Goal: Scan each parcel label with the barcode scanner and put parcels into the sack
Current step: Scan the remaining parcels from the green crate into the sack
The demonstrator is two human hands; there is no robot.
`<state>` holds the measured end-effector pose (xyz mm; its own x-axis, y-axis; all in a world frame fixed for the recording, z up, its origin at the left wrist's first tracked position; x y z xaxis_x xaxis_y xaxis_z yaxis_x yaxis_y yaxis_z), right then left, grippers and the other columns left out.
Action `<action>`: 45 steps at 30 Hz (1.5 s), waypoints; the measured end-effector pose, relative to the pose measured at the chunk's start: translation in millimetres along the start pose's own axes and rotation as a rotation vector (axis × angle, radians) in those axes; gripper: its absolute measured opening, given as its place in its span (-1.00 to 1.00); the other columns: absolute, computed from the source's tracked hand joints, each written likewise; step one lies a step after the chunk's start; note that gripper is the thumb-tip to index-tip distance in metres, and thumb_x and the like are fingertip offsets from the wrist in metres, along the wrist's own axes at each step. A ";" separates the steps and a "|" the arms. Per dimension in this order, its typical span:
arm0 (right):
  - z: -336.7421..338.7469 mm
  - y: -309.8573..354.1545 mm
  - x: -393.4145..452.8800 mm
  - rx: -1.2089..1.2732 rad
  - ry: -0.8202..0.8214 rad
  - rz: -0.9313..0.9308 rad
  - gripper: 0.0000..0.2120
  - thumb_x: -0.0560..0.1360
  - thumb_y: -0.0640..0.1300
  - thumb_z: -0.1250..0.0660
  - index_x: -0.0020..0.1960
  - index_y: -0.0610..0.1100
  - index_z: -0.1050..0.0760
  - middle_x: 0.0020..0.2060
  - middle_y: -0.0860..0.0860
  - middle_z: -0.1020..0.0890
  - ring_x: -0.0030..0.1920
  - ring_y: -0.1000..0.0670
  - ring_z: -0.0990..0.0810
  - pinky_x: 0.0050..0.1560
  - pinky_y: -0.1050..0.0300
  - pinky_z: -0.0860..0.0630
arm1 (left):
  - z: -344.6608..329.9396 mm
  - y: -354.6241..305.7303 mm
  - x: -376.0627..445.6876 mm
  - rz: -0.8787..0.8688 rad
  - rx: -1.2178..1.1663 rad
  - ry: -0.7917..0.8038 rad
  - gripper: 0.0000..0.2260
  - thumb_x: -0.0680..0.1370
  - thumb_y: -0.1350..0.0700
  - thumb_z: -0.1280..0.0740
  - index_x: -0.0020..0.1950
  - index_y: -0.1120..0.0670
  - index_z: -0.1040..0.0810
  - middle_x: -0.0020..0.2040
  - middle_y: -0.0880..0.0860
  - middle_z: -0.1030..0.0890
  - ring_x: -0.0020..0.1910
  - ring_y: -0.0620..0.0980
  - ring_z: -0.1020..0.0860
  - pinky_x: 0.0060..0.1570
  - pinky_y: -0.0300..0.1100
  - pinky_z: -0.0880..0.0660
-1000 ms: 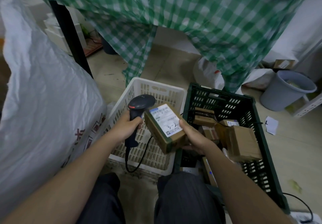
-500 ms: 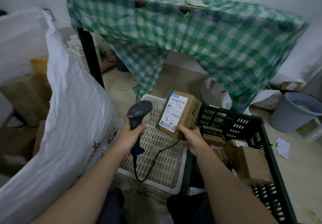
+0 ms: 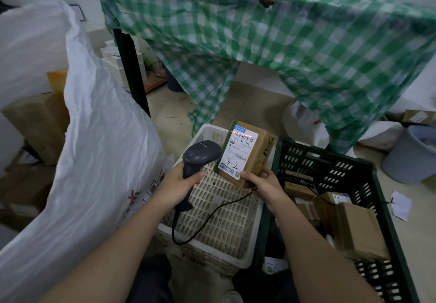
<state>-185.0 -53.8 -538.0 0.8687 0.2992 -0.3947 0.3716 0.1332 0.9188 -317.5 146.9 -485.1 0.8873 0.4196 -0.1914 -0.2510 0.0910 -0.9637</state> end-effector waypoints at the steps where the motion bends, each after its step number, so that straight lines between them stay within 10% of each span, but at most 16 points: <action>1: 0.3 -0.6 0.8 -0.003 0.001 0.007 -0.28 0.32 -0.09 -0.59 0.39 -0.08 -0.35 0.21 0.01 -0.59 0.16 0.01 -0.58 0.24 0.04 -0.49 | -0.5 0.8 0.2 0.005 0.021 0.015 -0.75 0.55 0.13 -0.37 0.21 0.03 -0.48 0.00 -0.04 -0.64 0.01 -0.08 -0.60 0.20 -0.06 -0.47; 8: 3.4 -5.5 4.6 0.034 0.024 0.014 -0.29 0.30 -0.12 -0.60 0.36 -0.06 -0.36 0.20 0.00 -0.60 0.17 0.00 -0.58 0.29 -0.01 -0.49 | -8.5 -2.9 -1.1 -0.013 0.137 0.057 -0.63 0.57 0.16 -0.34 0.37 0.09 -0.39 0.05 -0.07 -0.58 0.00 -0.19 -0.53 -0.14 -0.46 -0.36; 24: 9.1 -2.3 -0.2 0.105 0.063 0.028 -0.43 0.35 -0.20 -0.56 0.28 -0.05 -0.40 0.17 -0.02 -0.61 0.10 0.03 -0.61 0.00 0.18 -0.56 | -12.5 -7.2 0.0 -0.019 0.116 0.034 -0.65 0.57 0.17 -0.33 0.35 0.08 -0.39 0.03 -0.07 -0.58 0.11 -0.08 -0.53 0.19 -0.20 -0.37; 45: 16.9 -7.2 4.7 0.096 0.062 0.026 -0.26 0.28 -0.17 -0.61 0.37 -0.09 -0.35 0.19 -0.03 -0.61 0.14 -0.02 -0.62 0.17 0.05 -0.56 | -19.3 -10.0 -0.9 -0.042 0.074 0.037 -0.61 0.57 0.20 -0.33 0.39 0.14 -0.38 0.05 -0.03 -0.58 0.13 -0.07 -0.53 0.15 -0.27 -0.36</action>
<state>-178.1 -69.4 -546.5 0.8578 0.3593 -0.3676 0.3814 0.0347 0.9238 -308.3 128.2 -478.8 0.9107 0.3810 -0.1595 -0.2404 0.1748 -0.9548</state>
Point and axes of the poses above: each hand's wrist, its own x-axis towards the middle knuckle, its own z-axis out of the back of the hand, y = z × x, the point moved 6 cm from there along x, towards the middle knuckle
